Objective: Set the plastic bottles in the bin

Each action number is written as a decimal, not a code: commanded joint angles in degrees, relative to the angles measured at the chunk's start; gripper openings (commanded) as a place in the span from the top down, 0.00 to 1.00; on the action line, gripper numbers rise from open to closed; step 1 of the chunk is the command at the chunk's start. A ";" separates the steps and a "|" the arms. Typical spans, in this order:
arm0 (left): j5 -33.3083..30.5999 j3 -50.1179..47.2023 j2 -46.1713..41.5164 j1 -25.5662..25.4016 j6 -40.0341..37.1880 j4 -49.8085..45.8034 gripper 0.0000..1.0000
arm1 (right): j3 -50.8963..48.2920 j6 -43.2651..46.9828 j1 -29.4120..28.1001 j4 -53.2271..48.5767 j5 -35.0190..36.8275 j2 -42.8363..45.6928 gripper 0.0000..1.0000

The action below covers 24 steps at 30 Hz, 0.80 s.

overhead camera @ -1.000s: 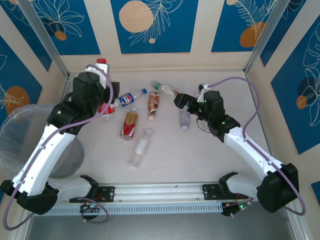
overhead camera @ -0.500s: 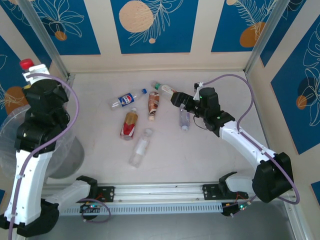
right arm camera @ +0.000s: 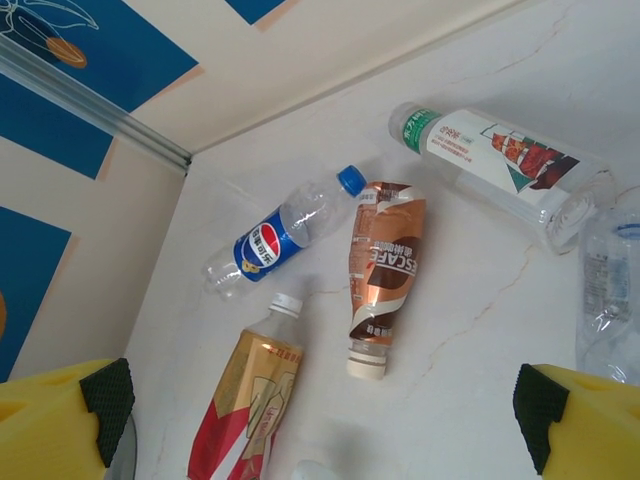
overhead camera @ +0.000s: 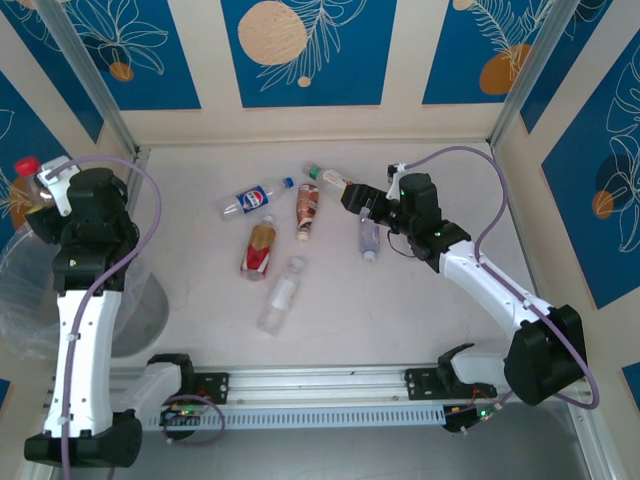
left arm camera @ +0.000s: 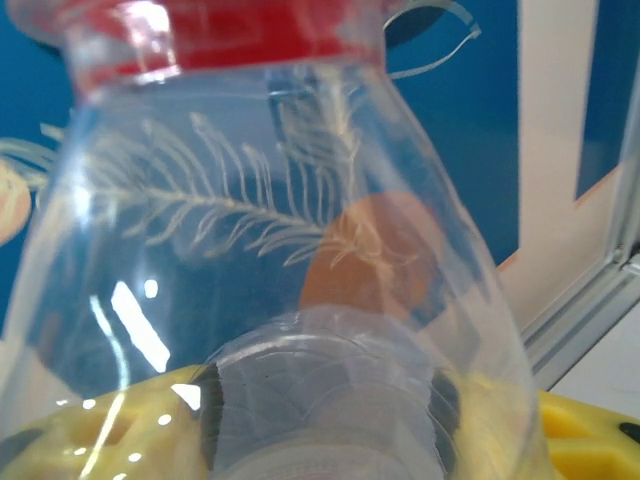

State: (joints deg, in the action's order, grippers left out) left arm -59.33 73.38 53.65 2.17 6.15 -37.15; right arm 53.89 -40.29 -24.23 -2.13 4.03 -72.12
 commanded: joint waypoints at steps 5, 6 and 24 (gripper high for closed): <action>7.39 -7.30 -2.32 7.86 13.01 1.52 0.41 | 0.42 2.32 0.50 -2.48 -0.60 1.54 0.00; 8.39 -8.15 -2.46 8.10 14.44 1.40 0.41 | 0.35 2.31 0.50 -2.60 -0.61 1.54 0.00; 12.20 -12.24 -1.48 8.17 22.41 0.33 0.18 | 0.69 0.83 0.41 -3.44 -0.87 0.32 0.01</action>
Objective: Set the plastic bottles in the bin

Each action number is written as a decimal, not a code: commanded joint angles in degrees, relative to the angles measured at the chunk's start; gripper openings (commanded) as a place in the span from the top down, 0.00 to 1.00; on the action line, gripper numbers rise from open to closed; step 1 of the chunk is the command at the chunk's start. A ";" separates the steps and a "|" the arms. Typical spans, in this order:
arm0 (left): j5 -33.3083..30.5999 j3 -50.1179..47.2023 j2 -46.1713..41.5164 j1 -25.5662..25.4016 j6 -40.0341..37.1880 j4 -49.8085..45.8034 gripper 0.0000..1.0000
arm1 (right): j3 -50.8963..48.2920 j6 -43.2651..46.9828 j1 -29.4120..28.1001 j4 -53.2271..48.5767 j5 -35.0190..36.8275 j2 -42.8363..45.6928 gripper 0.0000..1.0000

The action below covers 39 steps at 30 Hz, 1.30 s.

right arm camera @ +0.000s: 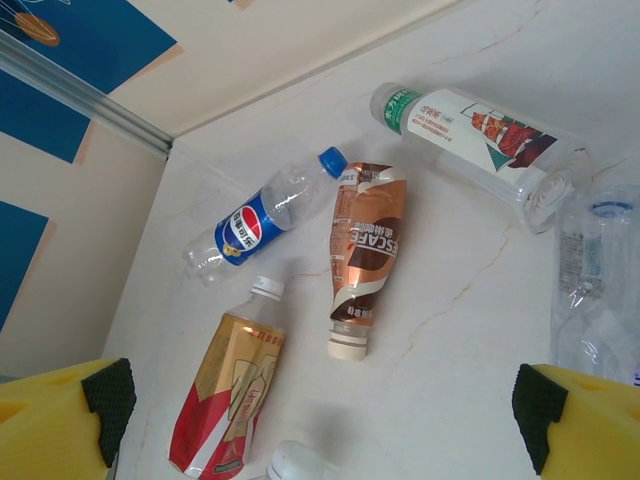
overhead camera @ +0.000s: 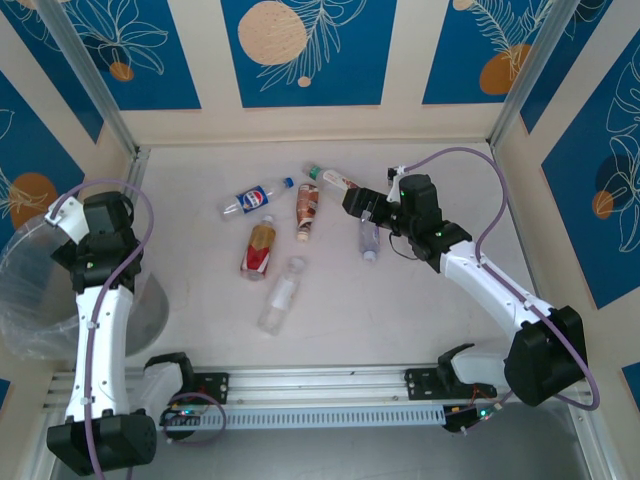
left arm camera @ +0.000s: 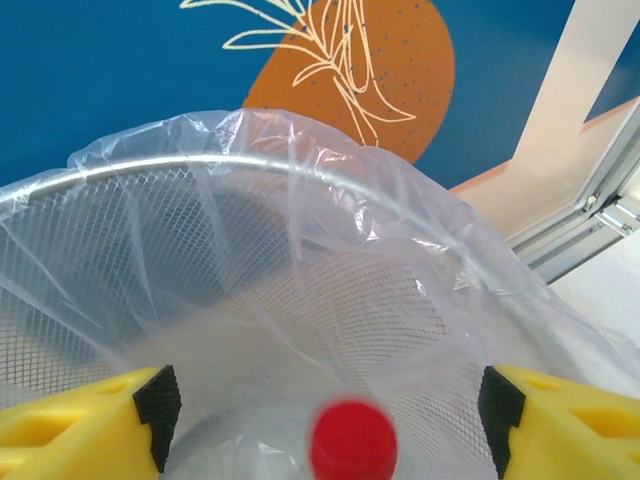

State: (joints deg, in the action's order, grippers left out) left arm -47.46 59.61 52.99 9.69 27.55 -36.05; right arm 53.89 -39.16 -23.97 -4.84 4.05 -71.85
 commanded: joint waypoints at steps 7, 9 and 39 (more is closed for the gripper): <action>2.23 4.15 -2.42 0.72 1.10 -2.56 0.09 | 1.82 -0.17 0.10 -1.33 -0.99 -0.56 0.01; 2.54 5.36 -2.41 0.67 1.10 -3.67 0.02 | 1.92 -0.30 0.03 -1.28 -1.06 -0.74 0.01; 47.10 13.54 -0.33 -15.68 -2.13 0.07 0.01 | 4.27 1.30 2.02 -20.17 8.77 -8.93 0.04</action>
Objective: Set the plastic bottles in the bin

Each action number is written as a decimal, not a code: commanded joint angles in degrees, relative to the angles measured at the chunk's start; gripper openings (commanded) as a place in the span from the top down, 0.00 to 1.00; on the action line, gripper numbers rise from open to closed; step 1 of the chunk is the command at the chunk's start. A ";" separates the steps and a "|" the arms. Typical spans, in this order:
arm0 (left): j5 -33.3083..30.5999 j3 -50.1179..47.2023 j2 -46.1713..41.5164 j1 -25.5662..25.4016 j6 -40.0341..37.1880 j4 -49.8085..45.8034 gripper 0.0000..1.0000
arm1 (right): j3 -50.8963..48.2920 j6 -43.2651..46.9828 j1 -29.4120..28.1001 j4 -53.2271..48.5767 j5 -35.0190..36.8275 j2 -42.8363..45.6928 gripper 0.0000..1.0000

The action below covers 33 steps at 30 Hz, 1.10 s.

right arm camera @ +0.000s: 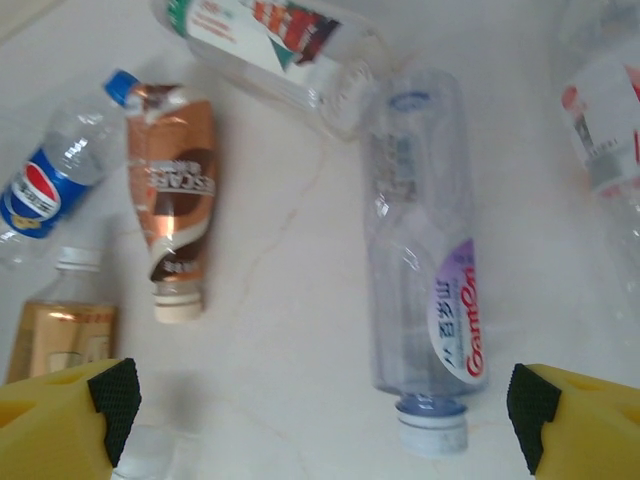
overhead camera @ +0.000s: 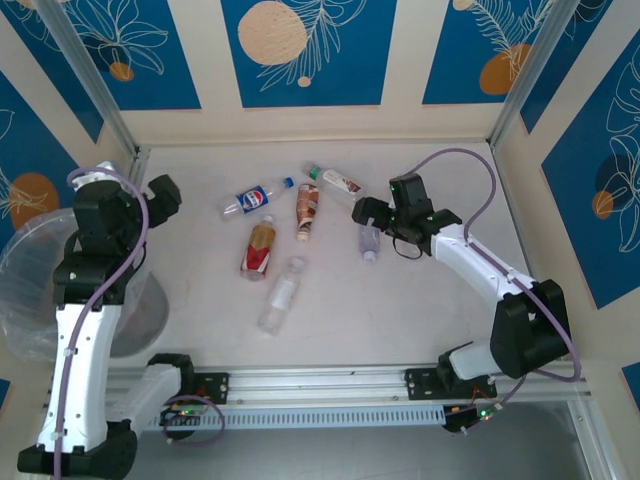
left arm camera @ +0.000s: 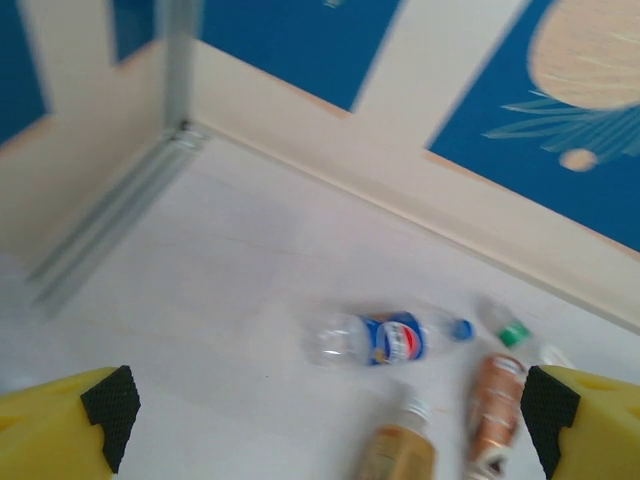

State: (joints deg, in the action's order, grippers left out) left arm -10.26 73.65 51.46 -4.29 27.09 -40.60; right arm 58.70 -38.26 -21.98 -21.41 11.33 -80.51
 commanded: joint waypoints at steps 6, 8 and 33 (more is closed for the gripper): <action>13.28 -3.94 3.64 -9.97 -3.11 10.43 0.01 | -3.55 -0.23 -0.65 -4.72 1.34 -0.60 0.03; 14.35 -5.50 3.79 -11.48 -3.65 13.04 0.01 | -4.71 -0.37 -0.94 -4.36 0.97 -1.02 0.04; 12.02 -13.89 3.03 -12.28 -2.40 23.61 0.01 | -5.78 -4.36 -8.02 3.53 9.84 -15.43 0.15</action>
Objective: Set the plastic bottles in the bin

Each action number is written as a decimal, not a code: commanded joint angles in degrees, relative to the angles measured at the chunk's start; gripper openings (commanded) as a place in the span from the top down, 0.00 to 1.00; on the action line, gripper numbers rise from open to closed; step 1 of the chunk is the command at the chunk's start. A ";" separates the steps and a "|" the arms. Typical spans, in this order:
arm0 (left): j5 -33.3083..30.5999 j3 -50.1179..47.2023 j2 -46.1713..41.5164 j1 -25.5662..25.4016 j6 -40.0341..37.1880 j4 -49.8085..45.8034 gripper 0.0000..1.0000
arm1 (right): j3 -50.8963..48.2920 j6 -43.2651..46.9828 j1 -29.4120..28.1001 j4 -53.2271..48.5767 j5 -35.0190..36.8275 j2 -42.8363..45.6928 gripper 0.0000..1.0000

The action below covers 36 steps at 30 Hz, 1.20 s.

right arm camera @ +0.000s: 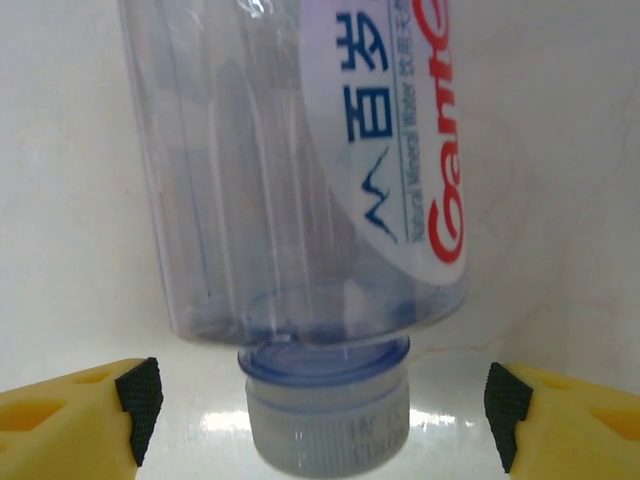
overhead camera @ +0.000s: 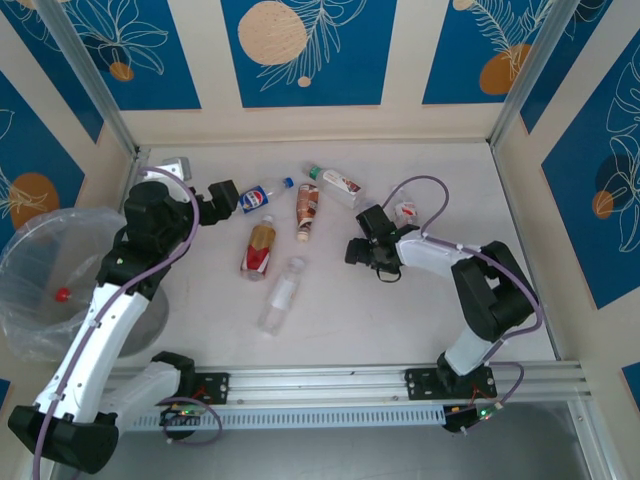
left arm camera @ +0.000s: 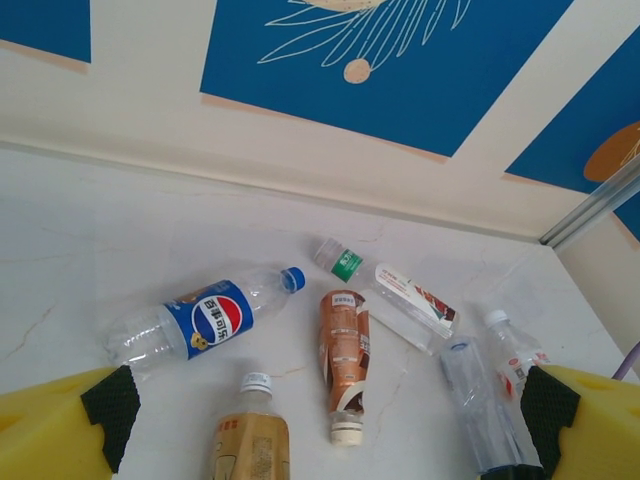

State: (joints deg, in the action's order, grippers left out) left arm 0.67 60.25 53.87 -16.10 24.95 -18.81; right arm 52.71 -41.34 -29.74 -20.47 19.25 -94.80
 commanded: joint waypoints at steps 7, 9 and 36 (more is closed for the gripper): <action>15.19 1.75 6.66 -1.42 0.05 2.79 0.01 | 0.57 -0.53 -0.32 5.71 5.18 -3.93 0.28; 14.63 3.04 8.13 -2.57 -0.91 1.03 0.01 | 0.98 -0.23 -0.41 5.90 5.36 -4.74 0.32; 9.36 3.18 9.94 -5.01 -2.21 0.26 0.01 | -1.64 4.50 -1.73 9.27 3.18 -2.36 0.85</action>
State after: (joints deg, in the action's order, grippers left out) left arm 10.85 61.78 63.72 -20.45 23.81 -18.44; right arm 51.94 -37.80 -31.16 -11.55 24.08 -98.45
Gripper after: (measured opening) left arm 0.992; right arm 0.327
